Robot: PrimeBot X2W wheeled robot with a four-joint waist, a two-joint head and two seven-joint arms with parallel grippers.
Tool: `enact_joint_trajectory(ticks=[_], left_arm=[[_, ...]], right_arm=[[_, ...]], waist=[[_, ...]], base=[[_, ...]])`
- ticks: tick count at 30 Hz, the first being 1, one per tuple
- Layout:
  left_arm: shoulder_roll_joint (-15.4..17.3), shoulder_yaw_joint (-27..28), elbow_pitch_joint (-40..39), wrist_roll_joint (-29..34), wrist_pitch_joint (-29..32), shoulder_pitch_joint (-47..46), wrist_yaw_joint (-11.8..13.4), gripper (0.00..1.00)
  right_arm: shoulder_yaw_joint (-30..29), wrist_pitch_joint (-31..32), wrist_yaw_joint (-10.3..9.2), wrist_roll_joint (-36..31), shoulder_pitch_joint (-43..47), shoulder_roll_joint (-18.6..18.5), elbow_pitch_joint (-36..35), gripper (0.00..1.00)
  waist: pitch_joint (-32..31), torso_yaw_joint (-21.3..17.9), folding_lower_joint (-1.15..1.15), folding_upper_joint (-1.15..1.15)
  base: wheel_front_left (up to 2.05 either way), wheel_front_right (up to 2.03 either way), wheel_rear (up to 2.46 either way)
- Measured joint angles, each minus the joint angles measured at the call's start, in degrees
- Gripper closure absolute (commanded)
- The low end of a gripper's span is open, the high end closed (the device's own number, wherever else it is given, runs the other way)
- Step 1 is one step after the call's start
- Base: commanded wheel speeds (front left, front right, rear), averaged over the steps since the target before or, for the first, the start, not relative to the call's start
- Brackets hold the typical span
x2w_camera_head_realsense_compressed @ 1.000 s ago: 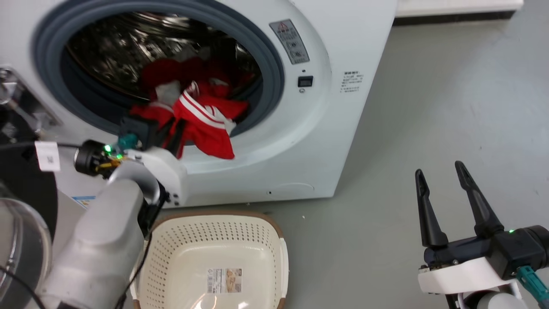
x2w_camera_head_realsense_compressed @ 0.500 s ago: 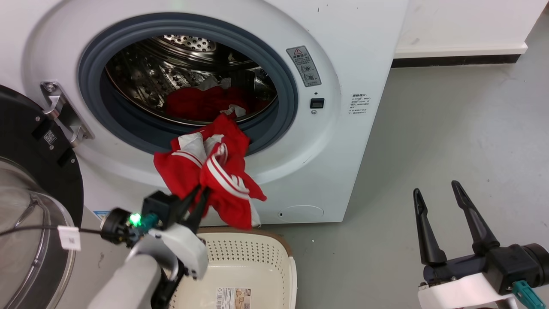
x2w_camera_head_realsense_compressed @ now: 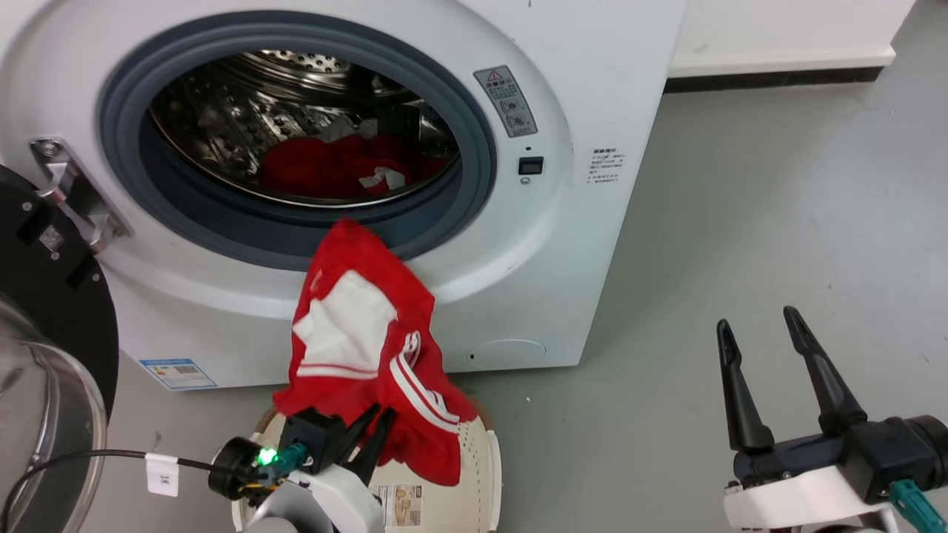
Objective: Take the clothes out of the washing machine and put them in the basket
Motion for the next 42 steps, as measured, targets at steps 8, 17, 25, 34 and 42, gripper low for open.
enact_joint_trajectory(ticks=[8,17,25,34,42], left_arm=[[-1.91,-0.54,7.22,-0.85,-0.94,-0.25,-0.65,1.00],[-4.85,0.53,20.18,-1.15,-3.00,-6.95,-2.59,1.00],[-7.24,0.84,31.66,-1.00,-3.57,-14.51,-4.25,1.00],[-8.29,-0.68,44.29,0.31,-3.42,-23.14,-5.14,1.00],[-8.42,-1.54,50.02,0.65,-0.65,-27.95,-4.58,1.00]], right_arm=[[0.10,0.00,0.00,0.00,-3.55,0.00,-0.74,0.00],[-0.24,0.00,0.00,0.14,-8.38,0.00,-1.96,0.00],[-0.88,0.00,0.00,0.89,-12.07,-0.01,-2.93,0.00],[-1.75,0.00,0.00,1.51,-16.08,-0.01,-4.22,0.00],[-2.55,0.00,0.00,1.79,-18.26,0.00,-5.16,0.00]], waist=[[4.99,-1.51,0.01,0.00],[12.96,-3.51,0.02,0.00],[20.47,-4.99,0.02,0.00],[29.08,-5.86,0.02,0.00],[35.72,-6.31,0.02,0.00]], base=[[0.00,0.00,0.00],[0.00,0.00,0.00],[0.00,0.00,0.00],[0.00,0.00,0.00],[0.00,0.00,0.00]])
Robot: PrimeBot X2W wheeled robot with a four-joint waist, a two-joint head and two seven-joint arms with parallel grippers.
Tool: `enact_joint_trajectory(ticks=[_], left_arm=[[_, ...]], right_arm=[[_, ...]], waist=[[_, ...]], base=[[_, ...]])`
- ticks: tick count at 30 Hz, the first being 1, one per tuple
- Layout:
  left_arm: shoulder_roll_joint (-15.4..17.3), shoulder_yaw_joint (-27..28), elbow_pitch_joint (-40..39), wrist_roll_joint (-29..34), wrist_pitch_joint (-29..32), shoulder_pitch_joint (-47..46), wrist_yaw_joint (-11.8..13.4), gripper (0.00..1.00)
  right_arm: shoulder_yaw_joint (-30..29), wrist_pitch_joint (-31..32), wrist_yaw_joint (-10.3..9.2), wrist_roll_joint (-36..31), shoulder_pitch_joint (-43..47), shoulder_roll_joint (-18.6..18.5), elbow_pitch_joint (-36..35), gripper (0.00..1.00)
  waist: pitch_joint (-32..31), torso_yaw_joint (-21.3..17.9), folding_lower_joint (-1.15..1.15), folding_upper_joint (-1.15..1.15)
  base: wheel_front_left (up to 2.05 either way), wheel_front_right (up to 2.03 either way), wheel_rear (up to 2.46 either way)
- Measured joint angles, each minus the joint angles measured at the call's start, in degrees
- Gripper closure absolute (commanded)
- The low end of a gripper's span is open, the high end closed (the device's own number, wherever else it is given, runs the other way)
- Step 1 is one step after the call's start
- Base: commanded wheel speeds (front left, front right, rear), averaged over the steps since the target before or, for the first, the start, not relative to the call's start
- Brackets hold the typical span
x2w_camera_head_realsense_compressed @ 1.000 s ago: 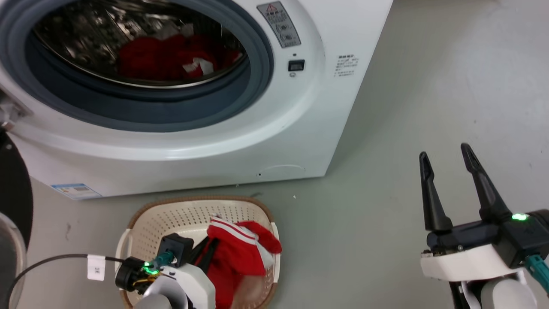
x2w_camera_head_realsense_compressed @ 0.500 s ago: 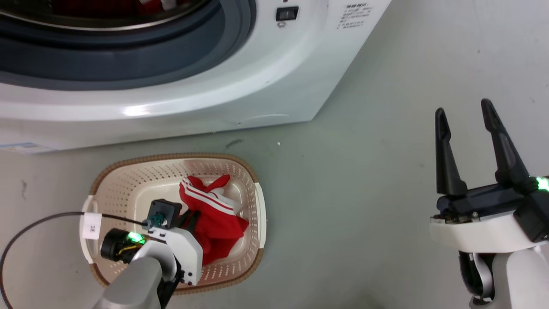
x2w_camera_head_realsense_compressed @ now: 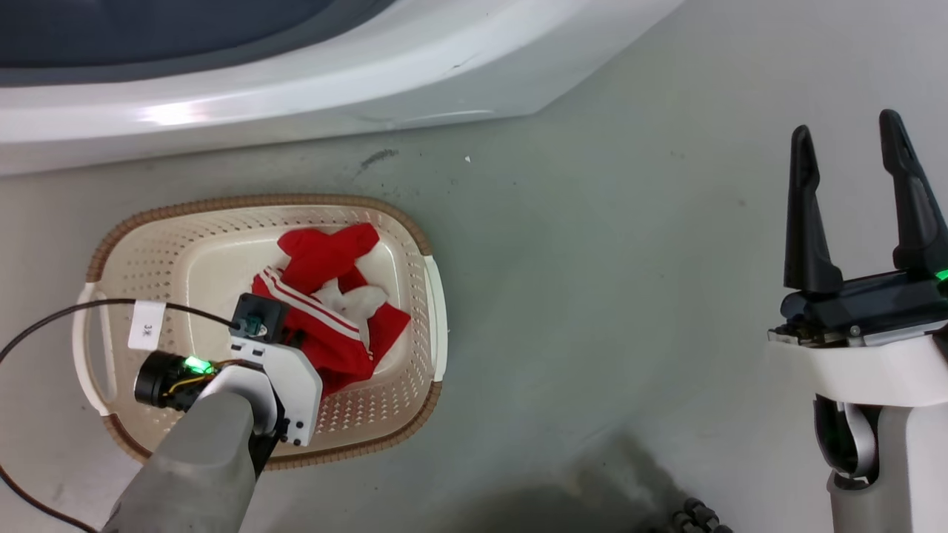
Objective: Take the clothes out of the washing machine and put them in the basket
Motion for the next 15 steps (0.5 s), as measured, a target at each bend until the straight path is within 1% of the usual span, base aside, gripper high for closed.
enact_joint_trajectory(ticks=[6,7,8,9,11,15], left_arm=[[0.14,-0.30,0.82,0.04,0.36,-2.09,0.99,1.00],[0.14,-0.34,0.94,0.04,0.31,-2.20,1.03,0.84],[0.10,-0.31,1.03,-0.01,0.30,-2.27,1.07,0.51],[0.03,-0.25,1.10,-0.13,0.30,-2.29,1.07,0.00],[-0.10,-0.32,1.20,-0.14,0.02,-2.29,1.52,0.00],[-0.49,-0.56,1.35,-0.37,-0.74,-2.04,1.53,0.00]], right_arm=[[-0.58,0.00,0.00,0.12,-1.20,0.00,-0.47,0.00],[-0.60,0.00,0.00,0.18,-1.24,0.00,-0.47,0.00],[-0.63,0.00,0.00,0.25,-1.29,0.00,-0.47,0.00],[-0.63,0.00,0.00,0.26,-1.38,0.00,-0.46,0.00],[-0.62,0.00,0.00,0.26,-1.76,0.00,-0.36,0.00],[-0.33,0.00,0.00,0.34,-1.88,0.00,0.15,0.00]], waist=[[3.53,-0.13,0.00,0.00],[3.89,-0.14,0.00,0.00],[4.15,-0.13,0.00,0.00],[4.31,-0.12,0.00,0.00],[4.28,-0.07,0.00,0.00],[3.10,0.06,0.00,0.00]], base=[[0.00,0.00,0.00],[0.00,0.00,0.00],[0.00,0.00,0.00],[0.00,0.00,0.00],[0.00,0.00,0.00],[0.00,0.00,0.00]])
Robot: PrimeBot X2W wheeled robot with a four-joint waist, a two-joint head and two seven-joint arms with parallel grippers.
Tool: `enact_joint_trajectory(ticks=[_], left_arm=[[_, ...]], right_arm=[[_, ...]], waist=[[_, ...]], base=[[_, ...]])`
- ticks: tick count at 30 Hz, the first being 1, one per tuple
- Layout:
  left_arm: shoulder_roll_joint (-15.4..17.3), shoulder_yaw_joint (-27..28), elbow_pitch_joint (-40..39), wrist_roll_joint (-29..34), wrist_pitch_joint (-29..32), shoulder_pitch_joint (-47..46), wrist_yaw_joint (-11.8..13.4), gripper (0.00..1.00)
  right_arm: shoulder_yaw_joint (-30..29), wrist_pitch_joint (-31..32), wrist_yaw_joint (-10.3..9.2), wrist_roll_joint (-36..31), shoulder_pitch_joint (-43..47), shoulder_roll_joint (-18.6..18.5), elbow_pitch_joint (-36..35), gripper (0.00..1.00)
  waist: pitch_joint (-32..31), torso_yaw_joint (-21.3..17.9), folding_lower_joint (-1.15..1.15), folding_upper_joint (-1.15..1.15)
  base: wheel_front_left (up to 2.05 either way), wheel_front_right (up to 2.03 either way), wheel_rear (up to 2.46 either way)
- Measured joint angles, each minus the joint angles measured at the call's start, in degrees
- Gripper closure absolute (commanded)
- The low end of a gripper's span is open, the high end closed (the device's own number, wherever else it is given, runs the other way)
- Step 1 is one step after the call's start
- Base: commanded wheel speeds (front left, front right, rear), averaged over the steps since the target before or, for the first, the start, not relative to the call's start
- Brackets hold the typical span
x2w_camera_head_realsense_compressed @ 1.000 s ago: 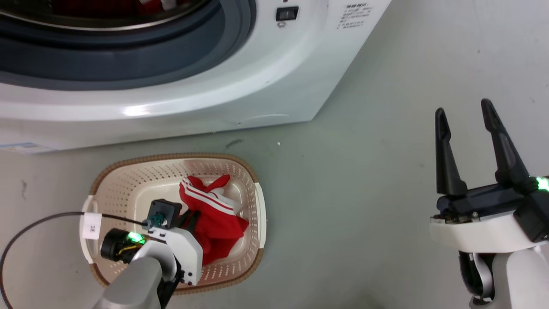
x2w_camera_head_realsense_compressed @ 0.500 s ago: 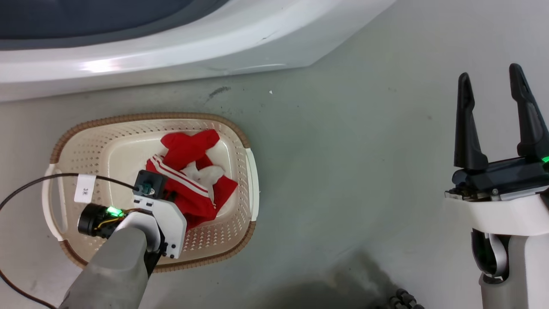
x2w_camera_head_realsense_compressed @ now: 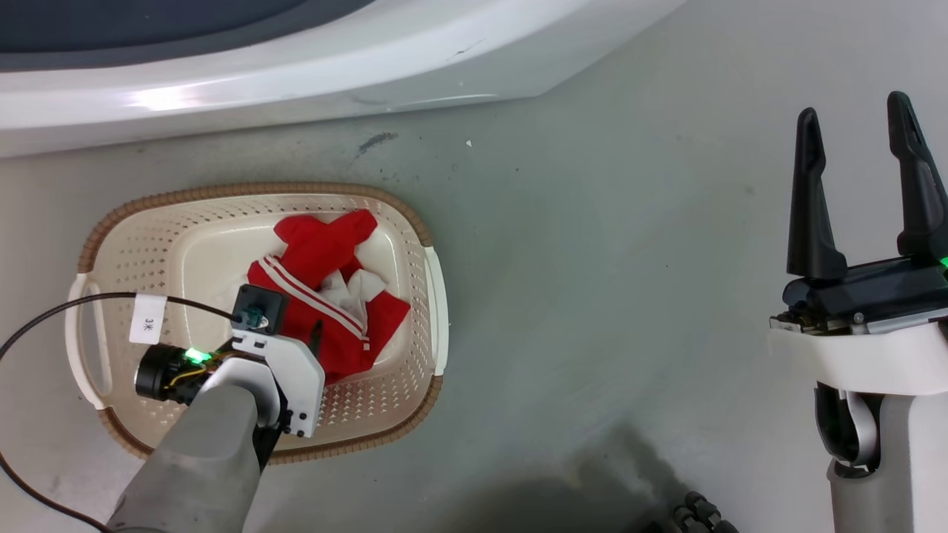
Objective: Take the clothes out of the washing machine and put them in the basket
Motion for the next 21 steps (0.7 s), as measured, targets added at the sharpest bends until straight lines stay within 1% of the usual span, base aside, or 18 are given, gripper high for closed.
enact_joint_trajectory(ticks=[6,9,10,14,18,21], left_arm=[[-1.35,0.62,-0.04,-0.90,-1.81,2.04,-0.02,0.00],[-1.67,1.27,-1.43,-1.45,-2.26,3.78,-0.02,0.00],[-1.63,1.49,-2.83,-1.42,-2.26,4.64,0.02,0.00],[-1.21,3.90,-10.96,-0.36,-2.43,8.42,2.04,0.00],[-0.55,7.19,-18.41,1.78,-2.43,13.76,3.91,0.00],[-0.59,9.69,-23.30,3.71,-2.43,16.82,4.71,0.00]], right_arm=[[0.59,0.00,0.00,-0.27,1.21,0.00,1.29,0.00],[1.31,0.00,0.00,-0.57,2.45,0.01,2.02,0.00],[1.42,0.00,0.00,-0.70,2.98,0.01,2.24,0.00],[1.44,0.00,0.00,-1.13,4.87,0.01,2.98,0.00],[1.45,0.00,0.00,-1.55,6.85,0.01,3.45,0.00],[1.62,0.00,0.00,-1.63,8.57,0.01,3.87,0.00]], waist=[[-3.97,0.75,0.00,0.00],[-6.81,1.22,-0.01,0.00],[-7.83,1.38,-0.01,0.00],[-12.00,2.21,-0.01,0.00],[-16.01,3.13,-0.01,0.00],[-18.95,3.83,-0.01,0.00]], base=[[0.00,0.00,0.00],[0.00,0.00,0.00],[0.00,0.00,0.00],[0.00,0.00,0.00],[0.00,0.00,0.00],[0.00,0.00,0.00]])
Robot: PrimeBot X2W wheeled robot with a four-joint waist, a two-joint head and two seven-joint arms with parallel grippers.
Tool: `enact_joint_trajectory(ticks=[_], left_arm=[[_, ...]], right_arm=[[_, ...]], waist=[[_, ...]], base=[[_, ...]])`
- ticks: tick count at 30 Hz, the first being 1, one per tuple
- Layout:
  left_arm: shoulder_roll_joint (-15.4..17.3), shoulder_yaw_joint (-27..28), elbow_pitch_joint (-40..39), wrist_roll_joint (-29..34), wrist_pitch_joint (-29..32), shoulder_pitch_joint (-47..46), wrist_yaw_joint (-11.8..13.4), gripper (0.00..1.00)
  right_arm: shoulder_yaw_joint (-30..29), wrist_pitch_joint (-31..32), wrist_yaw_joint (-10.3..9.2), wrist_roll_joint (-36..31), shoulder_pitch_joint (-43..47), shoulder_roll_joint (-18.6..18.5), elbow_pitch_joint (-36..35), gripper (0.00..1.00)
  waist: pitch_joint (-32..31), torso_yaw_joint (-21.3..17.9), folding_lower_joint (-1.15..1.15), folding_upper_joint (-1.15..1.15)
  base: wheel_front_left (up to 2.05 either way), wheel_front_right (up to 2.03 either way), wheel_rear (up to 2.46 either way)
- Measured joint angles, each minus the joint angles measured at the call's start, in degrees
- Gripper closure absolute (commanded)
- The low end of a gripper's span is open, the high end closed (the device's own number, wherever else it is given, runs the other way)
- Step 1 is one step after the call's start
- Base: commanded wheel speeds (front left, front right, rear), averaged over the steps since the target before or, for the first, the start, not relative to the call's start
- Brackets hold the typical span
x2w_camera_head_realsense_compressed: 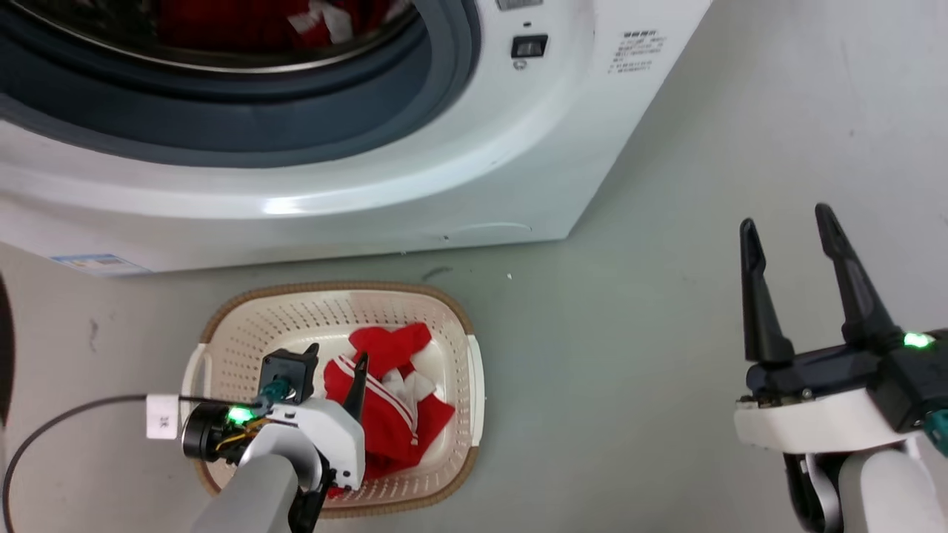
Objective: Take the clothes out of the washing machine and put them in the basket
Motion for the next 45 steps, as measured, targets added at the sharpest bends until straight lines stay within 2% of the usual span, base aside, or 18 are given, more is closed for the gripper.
enact_joint_trajectory(ticks=[12,22,27,32,36,45], left_arm=[[-1.32,14.69,-21.76,8.22,0.00,13.33,3.36,0.00],[-4.35,23.19,-37.84,15.83,-0.01,18.35,3.54,0.00],[-6.20,27.38,-43.31,17.03,-0.01,18.80,3.30,0.00],[-7.42,30.58,-43.50,17.36,-0.01,18.04,1.90,0.00],[-7.62,32.01,-41.62,17.46,-0.01,13.38,-0.83,0.00],[-3.78,33.54,-29.22,18.41,0.00,-3.37,-4.57,0.00]], right_arm=[[0.35,0.00,0.00,-0.12,5.80,0.00,1.18,0.00],[0.65,0.00,0.00,-0.26,7.70,0.00,1.49,0.00],[0.77,0.00,0.00,-0.16,7.91,0.00,1.48,0.00],[1.07,0.00,0.00,0.14,7.89,0.00,1.48,0.00],[1.47,0.00,0.00,0.54,7.49,0.00,1.25,0.00],[1.68,0.00,0.00,1.14,2.95,-0.01,0.13,0.00]], waist=[[-10.55,2.25,-0.01,0.00],[-15.36,3.11,-0.01,0.00],[-16.00,2.28,-0.01,0.00],[-15.81,1.22,-0.01,0.00],[-14.56,0.45,0.00,0.00],[-8.32,-1.85,0.01,0.00]], base=[[0.00,0.00,0.00],[0.00,0.00,0.00],[0.00,0.00,0.00],[0.00,0.00,0.00],[0.00,0.00,0.00],[0.00,0.00,0.00]])
